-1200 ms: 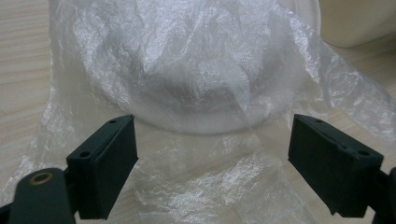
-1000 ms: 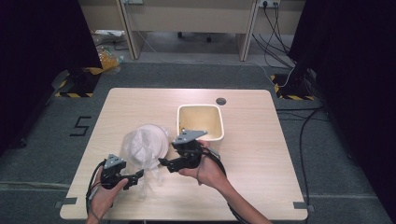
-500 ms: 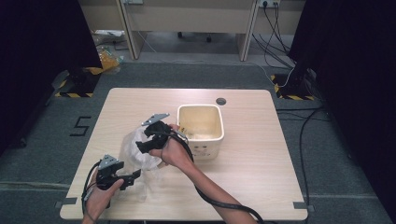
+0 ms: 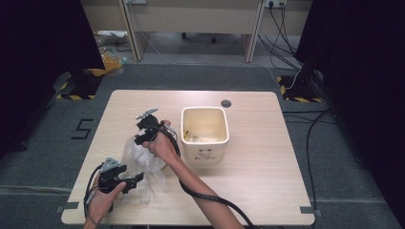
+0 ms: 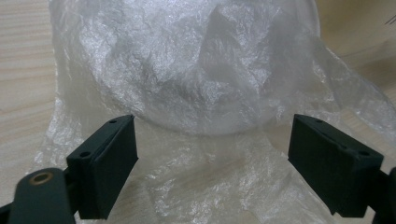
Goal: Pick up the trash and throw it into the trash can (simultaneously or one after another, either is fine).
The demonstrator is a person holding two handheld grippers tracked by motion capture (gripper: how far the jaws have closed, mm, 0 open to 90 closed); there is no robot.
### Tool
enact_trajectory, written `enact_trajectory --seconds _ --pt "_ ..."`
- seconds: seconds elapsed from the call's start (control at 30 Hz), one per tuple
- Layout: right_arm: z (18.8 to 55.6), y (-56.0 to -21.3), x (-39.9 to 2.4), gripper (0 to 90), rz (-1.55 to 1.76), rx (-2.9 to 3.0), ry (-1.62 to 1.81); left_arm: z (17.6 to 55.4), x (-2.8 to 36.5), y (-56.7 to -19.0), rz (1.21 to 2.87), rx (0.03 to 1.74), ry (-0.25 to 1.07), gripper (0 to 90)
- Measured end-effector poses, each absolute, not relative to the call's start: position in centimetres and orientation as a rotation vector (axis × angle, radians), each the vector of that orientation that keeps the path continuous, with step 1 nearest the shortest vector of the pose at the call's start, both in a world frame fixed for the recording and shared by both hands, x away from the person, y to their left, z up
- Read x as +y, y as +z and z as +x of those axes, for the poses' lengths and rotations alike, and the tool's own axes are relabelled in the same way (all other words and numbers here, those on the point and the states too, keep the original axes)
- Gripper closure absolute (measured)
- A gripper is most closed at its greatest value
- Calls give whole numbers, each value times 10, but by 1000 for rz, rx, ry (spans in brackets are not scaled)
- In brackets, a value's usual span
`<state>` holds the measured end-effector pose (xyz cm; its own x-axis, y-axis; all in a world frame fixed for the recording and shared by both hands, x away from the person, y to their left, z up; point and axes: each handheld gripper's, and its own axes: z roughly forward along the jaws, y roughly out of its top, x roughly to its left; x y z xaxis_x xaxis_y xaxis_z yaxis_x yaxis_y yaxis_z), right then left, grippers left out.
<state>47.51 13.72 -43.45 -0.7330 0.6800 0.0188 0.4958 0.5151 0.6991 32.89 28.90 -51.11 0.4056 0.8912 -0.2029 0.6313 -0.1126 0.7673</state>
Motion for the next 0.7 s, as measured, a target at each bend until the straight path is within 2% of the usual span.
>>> enact_trajectory --seconds 0.4,0.7 --pt "483 -459 128 269 1091 2482 947 331 290 -515 1830 1327 394 151" --pt "488 -463 129 270 1124 2487 929 329 296 -509 1804 1312 417 151"
